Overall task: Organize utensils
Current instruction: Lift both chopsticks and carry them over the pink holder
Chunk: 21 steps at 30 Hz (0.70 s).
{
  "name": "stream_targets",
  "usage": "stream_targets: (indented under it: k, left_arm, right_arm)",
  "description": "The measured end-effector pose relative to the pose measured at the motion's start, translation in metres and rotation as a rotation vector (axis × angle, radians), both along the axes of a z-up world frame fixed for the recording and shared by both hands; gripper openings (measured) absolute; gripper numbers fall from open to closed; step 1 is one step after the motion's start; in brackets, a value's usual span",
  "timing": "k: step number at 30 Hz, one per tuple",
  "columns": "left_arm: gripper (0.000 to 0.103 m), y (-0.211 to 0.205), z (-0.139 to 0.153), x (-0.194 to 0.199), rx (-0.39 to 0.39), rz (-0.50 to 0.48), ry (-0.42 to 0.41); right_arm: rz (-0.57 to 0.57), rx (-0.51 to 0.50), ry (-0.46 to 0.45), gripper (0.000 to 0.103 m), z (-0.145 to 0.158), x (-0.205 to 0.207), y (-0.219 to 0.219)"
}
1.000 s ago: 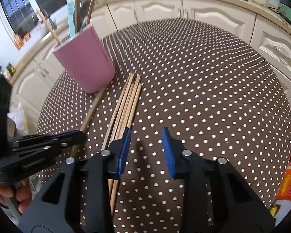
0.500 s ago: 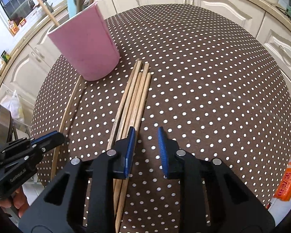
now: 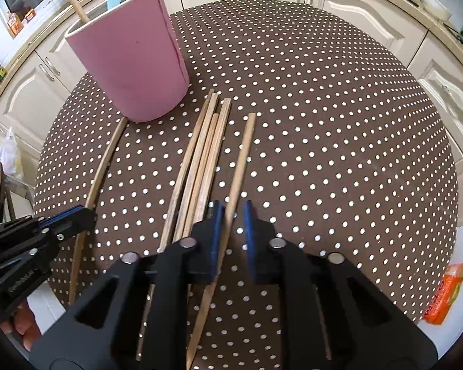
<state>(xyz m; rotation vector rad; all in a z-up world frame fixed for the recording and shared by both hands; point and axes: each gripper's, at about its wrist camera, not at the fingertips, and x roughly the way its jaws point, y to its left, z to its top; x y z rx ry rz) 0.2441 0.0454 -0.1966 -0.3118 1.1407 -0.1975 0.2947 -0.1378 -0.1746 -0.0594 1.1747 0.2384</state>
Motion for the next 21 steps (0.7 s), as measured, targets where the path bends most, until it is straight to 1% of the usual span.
stream_targets:
  k: [2, 5, 8, 10, 12, 16, 17, 18, 19, 20, 21]
  left_arm:
    - [0.005, 0.005, 0.001, -0.002, -0.016, 0.008, -0.001]
    - [0.005, 0.011, 0.004, -0.009, -0.030, 0.015, -0.015]
    - [0.005, 0.017, 0.010, -0.019, -0.049, 0.024, -0.037]
    - [0.005, 0.022, 0.018, -0.027, -0.062, 0.040, -0.071]
    - [0.005, 0.026, 0.027, -0.036, -0.072, 0.050, -0.114]
    - [0.005, 0.030, 0.052, -0.055, -0.071, 0.051, -0.262]
    - [0.005, 0.030, 0.056, -0.057, -0.074, 0.050, -0.287]
    - [0.005, 0.030, 0.065, -0.061, -0.080, 0.040, -0.338]
    - [0.005, 0.029, 0.070, -0.063, -0.078, 0.037, -0.363]
    - [0.005, 0.029, 0.077, -0.067, -0.076, 0.032, -0.407]
    - [0.005, 0.028, 0.082, -0.069, -0.079, 0.022, -0.437]
  right_arm:
    - [-0.005, 0.018, -0.012, 0.006, 0.001, 0.000, -0.002]
    - [-0.022, 0.064, -0.042, 0.006, 0.003, -0.003, -0.008]
    - [-0.024, 0.118, -0.080, 0.006, 0.011, -0.008, -0.014]
    - [-0.019, 0.151, -0.106, 0.006, 0.017, -0.012, -0.015]
    - [-0.015, 0.188, -0.149, 0.006, 0.027, -0.018, -0.018]
    - [-0.009, 0.262, -0.253, 0.006, 0.050, -0.028, -0.022]
    - [-0.005, 0.285, -0.291, 0.006, 0.059, -0.031, -0.021]
    - [-0.001, 0.301, -0.312, 0.006, 0.064, -0.034, -0.021]
    - [0.002, 0.319, -0.345, 0.006, 0.072, -0.036, -0.020]
    - [0.005, 0.332, -0.376, 0.006, 0.079, -0.037, -0.022]
    - [0.008, 0.344, -0.400, 0.006, 0.081, -0.035, -0.028]
